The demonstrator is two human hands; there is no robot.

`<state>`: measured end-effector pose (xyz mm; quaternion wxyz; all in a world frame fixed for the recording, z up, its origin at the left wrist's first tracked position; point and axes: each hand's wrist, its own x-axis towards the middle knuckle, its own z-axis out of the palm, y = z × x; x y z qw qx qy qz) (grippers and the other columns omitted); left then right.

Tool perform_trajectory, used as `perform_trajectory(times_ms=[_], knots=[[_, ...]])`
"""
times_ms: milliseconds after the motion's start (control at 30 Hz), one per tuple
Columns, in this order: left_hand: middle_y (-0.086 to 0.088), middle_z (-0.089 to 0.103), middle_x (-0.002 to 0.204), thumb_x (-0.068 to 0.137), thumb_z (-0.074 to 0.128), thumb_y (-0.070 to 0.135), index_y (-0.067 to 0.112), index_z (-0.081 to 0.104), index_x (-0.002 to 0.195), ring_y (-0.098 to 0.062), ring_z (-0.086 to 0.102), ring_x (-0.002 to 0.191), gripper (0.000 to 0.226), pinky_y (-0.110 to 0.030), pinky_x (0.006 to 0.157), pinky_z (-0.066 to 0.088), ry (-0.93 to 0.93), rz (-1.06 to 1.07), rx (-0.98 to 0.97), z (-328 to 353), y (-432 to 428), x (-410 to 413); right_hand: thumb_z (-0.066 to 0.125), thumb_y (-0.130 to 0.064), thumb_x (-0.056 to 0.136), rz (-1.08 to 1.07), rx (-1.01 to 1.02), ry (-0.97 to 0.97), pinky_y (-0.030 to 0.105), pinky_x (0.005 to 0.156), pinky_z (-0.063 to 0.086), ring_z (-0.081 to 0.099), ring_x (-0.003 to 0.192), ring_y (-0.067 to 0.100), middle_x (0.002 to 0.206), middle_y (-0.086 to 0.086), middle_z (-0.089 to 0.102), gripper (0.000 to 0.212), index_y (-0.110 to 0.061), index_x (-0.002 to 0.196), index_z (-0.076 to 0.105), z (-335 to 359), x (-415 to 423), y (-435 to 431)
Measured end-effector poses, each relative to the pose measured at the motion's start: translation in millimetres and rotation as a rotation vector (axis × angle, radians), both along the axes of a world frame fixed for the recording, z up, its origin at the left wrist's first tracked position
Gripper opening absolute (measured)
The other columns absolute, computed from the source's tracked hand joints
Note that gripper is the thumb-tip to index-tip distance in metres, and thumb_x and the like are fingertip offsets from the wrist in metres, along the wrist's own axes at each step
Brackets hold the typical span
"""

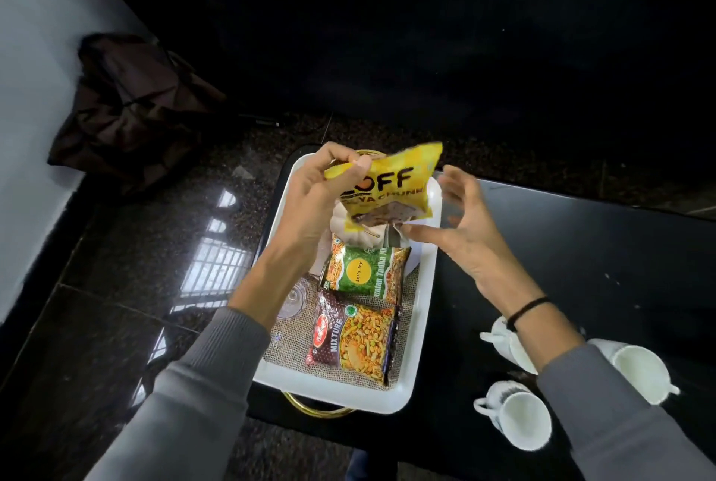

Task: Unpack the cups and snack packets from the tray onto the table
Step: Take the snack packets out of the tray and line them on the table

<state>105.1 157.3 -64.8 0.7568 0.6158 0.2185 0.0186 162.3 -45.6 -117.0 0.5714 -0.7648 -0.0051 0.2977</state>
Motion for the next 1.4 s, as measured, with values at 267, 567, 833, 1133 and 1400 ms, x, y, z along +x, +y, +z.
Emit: perform_trajectory(times_ms=[267, 567, 833, 1133, 1400], knots=[[-0.018, 0.075, 0.097, 0.093, 0.072, 0.033, 0.019, 0.063, 0.087, -0.022, 0.068, 0.088, 0.017, -0.041, 0.080, 0.051, 0.018, -0.104, 0.034, 17.8, -22.3, 9.6, 0.092, -0.036, 0.069, 0.161, 0.191, 0.016, 0.018, 0.098, 0.048, 0.067, 0.115, -0.002, 0.121, -0.015, 0.075, 0.049, -0.041, 0.113, 0.070, 25.2, 9.0, -31.8], [-0.001, 0.081, 0.102, 0.075, 0.082, 0.055, 0.026, 0.075, 0.107, -0.019, 0.078, 0.090, 0.044, -0.036, 0.075, 0.057, 0.424, -0.216, 0.012, -2.2, -77.9, 11.0, 0.084, -0.061, 0.070, -0.235, 0.094, 0.223, 0.032, 0.082, 0.057, 0.080, 0.080, 0.016, 0.084, 0.001, 0.083, 0.041, -0.024, 0.086, 0.083, 27.3, 0.6, -60.2], [-0.012, 0.079, 0.108, 0.085, 0.082, 0.017, 0.013, 0.067, 0.116, -0.016, 0.077, 0.087, 0.034, -0.025, 0.073, 0.063, 0.455, -0.178, -0.209, -23.9, -117.3, 4.9, 0.095, -0.049, 0.055, -0.219, 0.119, 0.390, 0.042, 0.091, 0.060, 0.080, 0.091, 0.027, 0.096, 0.006, 0.083, 0.065, -0.013, 0.106, 0.078, 18.5, -0.6, -105.8], [-0.013, 0.079, 0.108, 0.081, 0.082, 0.005, 0.013, 0.068, 0.109, -0.025, 0.078, 0.095, 0.033, -0.030, 0.076, 0.064, 0.430, -0.235, -0.259, -31.2, -146.6, 10.0, 0.094, -0.035, 0.056, -0.215, 0.155, 0.427, 0.036, 0.085, 0.059, 0.080, 0.091, 0.019, 0.101, 0.002, 0.082, 0.061, -0.016, 0.111, 0.075, 11.0, 7.2, -142.9], [-0.017, 0.077, 0.112, 0.098, 0.068, 0.023, 0.006, 0.067, 0.120, -0.033, 0.074, 0.107, 0.028, -0.049, 0.101, 0.056, 0.568, -0.183, -0.167, -61.9, -181.1, 7.3, 0.095, -0.028, 0.065, -0.273, -0.027, 0.470, 0.036, 0.085, 0.056, 0.078, 0.093, 0.019, 0.096, -0.003, 0.083, 0.049, -0.017, 0.108, 0.075, -15.3, 7.1, -157.9]])
